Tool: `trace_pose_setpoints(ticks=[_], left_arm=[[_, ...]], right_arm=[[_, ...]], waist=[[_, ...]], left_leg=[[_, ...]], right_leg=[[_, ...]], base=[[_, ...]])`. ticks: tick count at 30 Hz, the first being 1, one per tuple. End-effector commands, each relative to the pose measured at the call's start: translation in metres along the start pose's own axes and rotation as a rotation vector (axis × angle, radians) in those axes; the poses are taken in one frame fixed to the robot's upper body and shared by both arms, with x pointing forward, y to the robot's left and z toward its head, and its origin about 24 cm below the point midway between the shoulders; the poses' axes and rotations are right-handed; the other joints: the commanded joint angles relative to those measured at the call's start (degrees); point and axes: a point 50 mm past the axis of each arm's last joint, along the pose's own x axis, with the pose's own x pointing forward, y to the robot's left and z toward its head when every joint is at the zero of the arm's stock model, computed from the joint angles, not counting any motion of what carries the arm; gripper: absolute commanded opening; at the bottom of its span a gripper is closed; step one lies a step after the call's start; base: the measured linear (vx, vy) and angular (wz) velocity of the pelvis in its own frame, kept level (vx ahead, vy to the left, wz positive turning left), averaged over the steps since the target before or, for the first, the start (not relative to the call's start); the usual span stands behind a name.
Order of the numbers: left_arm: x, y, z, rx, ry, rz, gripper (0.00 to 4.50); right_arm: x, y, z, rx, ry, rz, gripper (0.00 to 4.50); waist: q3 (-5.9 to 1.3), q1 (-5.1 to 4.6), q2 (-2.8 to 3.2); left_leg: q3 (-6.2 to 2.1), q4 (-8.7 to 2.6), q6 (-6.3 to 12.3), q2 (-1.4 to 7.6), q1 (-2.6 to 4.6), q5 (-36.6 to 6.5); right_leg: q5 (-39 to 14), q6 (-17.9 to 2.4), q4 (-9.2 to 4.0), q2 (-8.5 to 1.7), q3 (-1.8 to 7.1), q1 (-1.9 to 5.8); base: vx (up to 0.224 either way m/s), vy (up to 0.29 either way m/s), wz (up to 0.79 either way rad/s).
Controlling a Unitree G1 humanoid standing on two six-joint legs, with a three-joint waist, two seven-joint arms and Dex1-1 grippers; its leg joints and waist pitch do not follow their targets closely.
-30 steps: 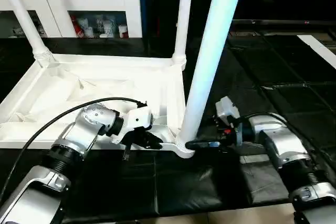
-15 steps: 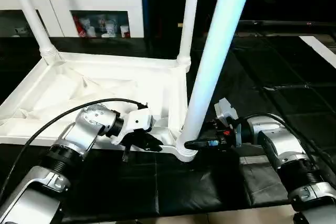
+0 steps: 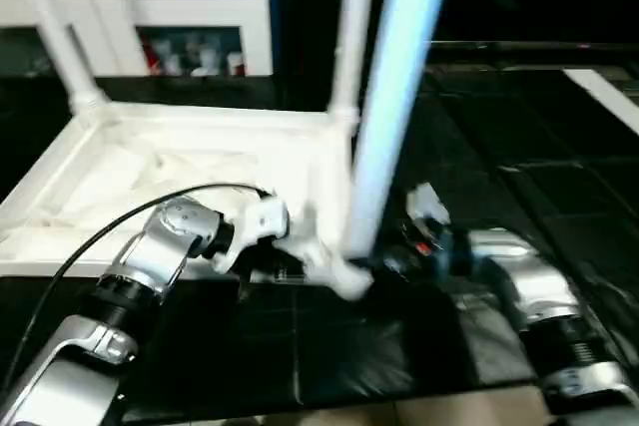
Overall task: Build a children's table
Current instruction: Rotate leg to tighten
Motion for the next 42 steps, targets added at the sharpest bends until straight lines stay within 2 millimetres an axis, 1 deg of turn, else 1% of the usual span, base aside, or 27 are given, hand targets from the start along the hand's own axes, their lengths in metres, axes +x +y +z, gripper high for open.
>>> trace_pose_setpoints(ticks=[1,2,4,5,6,7,8,9,10,11,12,14,16,17,18,20,23,25,30,31,32,33,34,36,38,39,42], left_arm=[[0.025,0.001,0.029,-0.004,-0.093,0.047,0.00],[0.031,0.005,0.037,-0.040,-0.121,0.105,0.00],[0.037,0.008,0.043,-0.072,-0.145,0.150,0.00],[0.045,0.012,0.052,-0.123,-0.177,0.220,0.00],[0.048,0.014,0.055,-0.140,-0.186,0.244,0.00],[0.048,0.014,0.055,-0.140,-0.186,0.244,0.00],[0.052,0.018,0.063,-0.162,-0.200,0.306,0.00],[0.053,0.019,0.065,-0.166,-0.203,0.322,0.00],[0.053,0.019,0.065,-0.168,-0.205,0.329,0.00],[0.053,0.021,0.068,-0.177,-0.209,0.351,0.00],[0.052,0.023,0.070,-0.179,-0.214,0.371,0.00],[0.051,0.025,0.072,-0.179,-0.218,0.388,0.00],[0.048,0.025,0.070,-0.163,-0.206,0.382,0.00],[0.047,0.025,0.068,-0.156,-0.202,0.376,0.00],[0.046,0.025,0.066,-0.146,-0.195,0.367,0.00],[0.044,0.024,0.063,-0.140,-0.191,0.356,0.00],[0.040,0.022,0.057,-0.116,-0.177,0.318,0.00],[0.036,0.020,0.051,-0.085,-0.164,0.276,0.00],[0.027,0.018,0.041,-0.036,-0.137,0.208,0.00],[0.024,0.017,0.038,-0.022,-0.130,0.186,0.00],[0.024,0.017,0.038,-0.022,-0.130,0.186,0.00],[0.019,0.015,0.034,-0.004,-0.118,0.152,0.00],[0.017,0.013,0.032,0.014,-0.112,0.122,0.00],[0.013,0.008,0.027,0.052,-0.102,0.059,0.00],[0.008,0.003,0.021,0.086,-0.079,-0.009,0.00],[0.006,0.001,0.018,0.099,-0.066,-0.045,0.00],[0.002,-0.004,0.013,0.125,-0.043,-0.118,0.00]], right_arm=[[0.030,0.011,-0.001,0.045,-0.004,-0.031,1.96],[0.040,0.010,0.001,0.056,-0.013,-0.099,1.96],[0.049,0.009,0.003,0.064,-0.017,-0.150,1.96],[0.062,0.007,0.007,0.080,-0.021,-0.216,1.96],[0.066,0.007,0.009,0.082,-0.020,-0.236,1.96],[0.066,0.007,0.009,0.082,-0.020,-0.236,1.96],[0.077,0.007,0.014,0.090,-0.010,-0.279,1.96],[0.079,0.007,0.015,0.092,-0.008,-0.289,1.96],[0.080,0.007,0.016,0.092,-0.006,-0.293,1.96],[0.084,0.007,0.018,0.090,0.000,-0.305,1.96],[0.088,0.007,0.020,0.075,0.007,-0.308,1.96],[0.093,0.008,0.024,0.050,0.004,-0.301,1.96],[0.093,0.010,0.026,0.058,-0.016,-0.281,2.50],[0.091,0.009,0.025,0.059,-0.020,-0.282,2.63],[0.088,0.008,0.024,0.061,-0.024,-0.283,2.66],[0.083,0.006,0.021,0.054,-0.023,-0.284,2.87],[0.069,0.003,0.017,0.037,-0.026,-0.269,3.14],[0.052,-0.001,0.013,0.018,-0.033,-0.254,3.27],[0.022,-0.008,0.013,-0.016,-0.044,-0.210,3.78],[0.015,-0.008,0.014,-0.041,-0.046,-0.187,3.78],[0.015,-0.008,0.014,-0.041,-0.046,-0.187,3.78],[0.007,-0.007,0.016,-0.069,-0.045,-0.134,3.91],[0.002,-0.008,0.017,-0.079,-0.037,-0.115,4.01],[-0.006,-0.009,0.018,-0.092,-0.019,-0.080,4.10],[-0.013,-0.010,0.020,-0.111,0.003,-0.027,4.23],[-0.016,-0.009,0.020,-0.115,0.018,0.012,4.37],[-0.021,-0.006,0.021,-0.111,0.044,0.109,4.37]], waist=[[-2.99,-0.32,0.55],[-3.00,-1.14,0.28],[-3.16,-1.62,0.30],[-3.19,-2.23,0.28],[-3.37,-2.50,0.32],[-3.37,-2.50,0.32],[-3.47,-2.70,0.29],[-3.44,-2.75,0.59],[-3.63,-2.87,0.49],[-3.81,-3.00,0.37],[-3.78,-2.95,0.38],[-4.10,-2.86,0.40],[-4.16,-2.79,0.48],[-4.28,-2.71,0.50],[-4.34,-2.66,0.81],[-4.36,-2.68,0.71],[-4.24,-2.59,0.71],[-4.11,-2.40,0.72],[-3.89,-2.22,0.75],[-3.84,-2.14,1.01],[-3.88,-2.03,0.91],[-3.90,-1.80,1.66],[-3.91,-1.84,1.21],[-4.05,-1.42,1.29],[-4.03,-1.03,1.35],[-4.02,-0.91,1.19],[-3.98,-0.49,1.29]], left_leg=[[-0.56,-4.49,-1.59,1.00,0.88,-19.39],[-0.84,-4.55,-1.84,0.77,0.56,-20.03],[-1.01,-4.56,-1.86,0.74,0.44,-19.79],[-1.04,-4.54,-1.52,0.57,0.19,-19.67],[-0.96,-4.45,-1.11,0.57,0.52,-19.36],[-0.96,-4.45,-1.11,0.57,0.52,-19.36],[-0.78,-4.41,-0.27,0.61,0.33,-18.01],[-0.78,-4.46,-0.13,0.59,0.20,-17.80],[-0.77,-4.46,-0.04,0.67,0.18,-17.22],[-0.73,-4.44,0.24,0.64,-0.16,-15.90],[-0.74,-4.48,0.40,0.71,-0.22,-15.39],[-0.51,-4.23,1.01,0.77,-0.24,-12.87],[-0.33,-4.09,1.73,0.78,-0.34,-10.72],[-0.30,-4.01,2.22,0.81,-0.35,-9.33],[-0.29,-3.99,2.44,0.83,-0.25,-8.74],[-0.21,-3.95,3.21,0.85,-0.30,-7.63],[-0.18,-4.06,3.34,0.91,-0.21,-8.68],[-0.19,-4.17,3.19,1.03,-0.12,-10.48],[-0.20,-4.32,2.59,1.13,0.07,-12.73],[-0.15,-4.33,2.62,1.23,0.15,-13.26],[-0.19,-4.31,2.54,1.24,-0.01,-13.06],[-0.33,-4.33,2.37,1.22,0.02,-12.83],[-0.22,-4.28,2.45,1.24,-0.04,-13.12],[-0.25,-4.17,2.84,1.26,-0.08,-12.11],[-0.06,-4.10,3.03,1.43,0.00,-11.04],[-0.03,-4.08,3.16,1.42,0.07,-11.39],[0.00,-4.14,3.16,1.58,0.11,-11.75]], right_leg=[[-31.01,-7.06,-6.14,-3.61,2.42,2.10],[-33.94,-5.03,-6.73,-3.57,2.01,2.37],[-33.76,-4.53,-6.79,-3.57,1.89,2.44],[-32.77,-4.51,-6.81,-3.33,1.70,2.44],[-31.33,-5.15,-6.90,-3.35,1.84,2.23],[-31.33,-5.15,-6.90,-3.35,1.84,2.23],[-27.56,-6.70,-6.59,-3.21,2.06,2.30],[-26.69,-7.09,-6.48,-3.16,2.06,2.39],[-24.71,-7.64,-6.24,-3.09,2.12,2.47],[-22.10,-8.28,-5.85,-3.04,2.22,2.71],[-21.07,-8.55,-5.77,-3.07,2.26,2.78],[-15.73,-10.42,-5.15,-3.06,2.50,2.88],[-11.07,-11.77,-4.70,-2.97,2.59,3.02],[-8.23,-12.69,-4.31,-2.92,2.64,3.16],[-6.91,-13.18,-4.16,-2.89,2.65,3.14],[-3.63,-14.31,-3.88,-2.89,2.68,3.35],[-4.72,-14.49,-4.05,-3.01,2.68,3.44],[-7.25,-13.98,-4.34,-3.08,2.72,3.46],[-10.96,-13.10,-4.83,-3.08,2.74,3.30],[-11.12,-13.22,-4.89,-3.09,2.80,3.16],[-10.81,-13.35,-4.72,-3.08,2.79,3.30],[-10.57,-13.44,-4.67,-3.16,2.75,3.33],[-10.28,-13.47,-4.73,-3.06,2.74,3.34],[-8.87,-14.04,-4.38,-3.08,2.72,3.47],[-7.36,-14.64,-4.17,-2.97,2.72,3.18],[-7.69,-14.75,-4.22,-2.95,2.67,3.14],[-8.40,-14.93,-4.13,-3.01,2.70,3.09]], base=[[0.000,0.000,0.00],[0.000,0.000,0.00],[0.000,0.000,0.00],[0.000,0.000,0.00],[0.000,0.000,0.00],[0.000,0.000,0.00],[0.000,0.000,0.00],[0.000,0.000,0.00],[0.000,0.000,0.00],[0.000,0.000,0.00],[0.000,0.000,0.00],[0.000,0.000,0.00],[0.025,-0.004,0.01],[0.052,-0.005,0.02],[0.052,-0.005,0.02],[0.000,0.000,0.00],[0.000,0.000,0.00],[0.000,0.000,0.00],[0.000,0.000,0.00],[0.000,0.000,0.00],[0.000,0.000,0.00],[0.000,0.000,0.00],[0.000,0.000,0.00],[0.000,0.000,0.00],[0.000,0.000,0.00],[0.000,0.000,0.00],[0.000,0.000,0.00]])
